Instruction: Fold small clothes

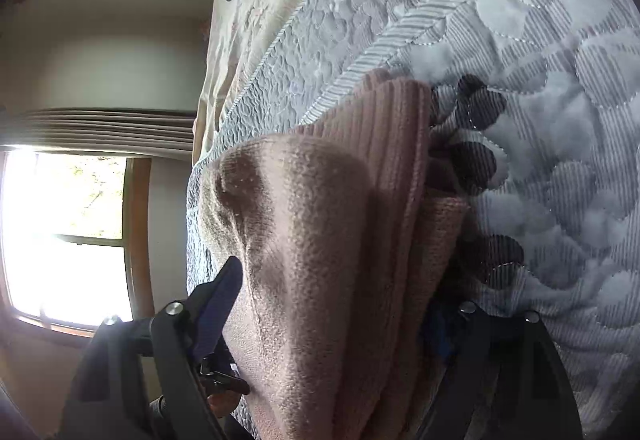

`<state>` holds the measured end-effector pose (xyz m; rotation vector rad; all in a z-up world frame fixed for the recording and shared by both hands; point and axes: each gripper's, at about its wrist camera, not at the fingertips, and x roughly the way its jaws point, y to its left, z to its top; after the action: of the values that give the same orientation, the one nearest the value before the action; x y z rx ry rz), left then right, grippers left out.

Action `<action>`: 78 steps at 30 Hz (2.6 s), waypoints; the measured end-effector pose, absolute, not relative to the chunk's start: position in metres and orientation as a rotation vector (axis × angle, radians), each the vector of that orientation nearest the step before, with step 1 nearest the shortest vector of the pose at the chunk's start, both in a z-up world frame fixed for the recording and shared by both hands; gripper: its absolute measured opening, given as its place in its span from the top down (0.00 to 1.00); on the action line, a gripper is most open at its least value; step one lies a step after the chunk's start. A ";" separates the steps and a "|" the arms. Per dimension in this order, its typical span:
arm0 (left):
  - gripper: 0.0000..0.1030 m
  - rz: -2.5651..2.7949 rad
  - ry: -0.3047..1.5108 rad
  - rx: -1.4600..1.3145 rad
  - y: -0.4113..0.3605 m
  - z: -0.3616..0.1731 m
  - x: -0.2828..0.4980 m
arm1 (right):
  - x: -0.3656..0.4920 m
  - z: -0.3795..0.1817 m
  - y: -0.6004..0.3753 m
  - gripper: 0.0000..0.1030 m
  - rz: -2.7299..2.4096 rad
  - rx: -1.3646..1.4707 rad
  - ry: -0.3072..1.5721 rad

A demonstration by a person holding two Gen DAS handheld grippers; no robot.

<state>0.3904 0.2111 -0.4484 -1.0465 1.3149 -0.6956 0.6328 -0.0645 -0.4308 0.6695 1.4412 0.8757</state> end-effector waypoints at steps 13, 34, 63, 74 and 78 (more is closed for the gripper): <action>0.74 -0.572 1.332 -0.863 0.217 -0.392 0.388 | 0.615 -0.395 -0.062 0.60 0.862 0.706 1.349; 0.75 -0.430 1.317 -0.887 0.325 -0.369 0.180 | 0.428 -0.402 0.060 0.60 1.028 0.711 1.511; 0.62 -0.509 1.167 -0.777 0.286 -0.336 0.189 | 0.355 -0.363 0.017 0.87 0.734 0.274 1.377; 0.87 -0.404 1.208 -0.813 0.330 -0.378 0.276 | 0.388 -0.379 0.063 1.00 0.675 0.038 1.366; 0.74 -0.402 1.178 -0.784 0.333 -0.356 0.268 | 0.378 -0.359 0.055 0.96 0.716 0.056 1.336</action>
<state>0.2677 0.3326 -0.3559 -0.7840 1.1778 -0.4023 0.3781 0.0551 -0.3586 0.0558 1.3361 0.7157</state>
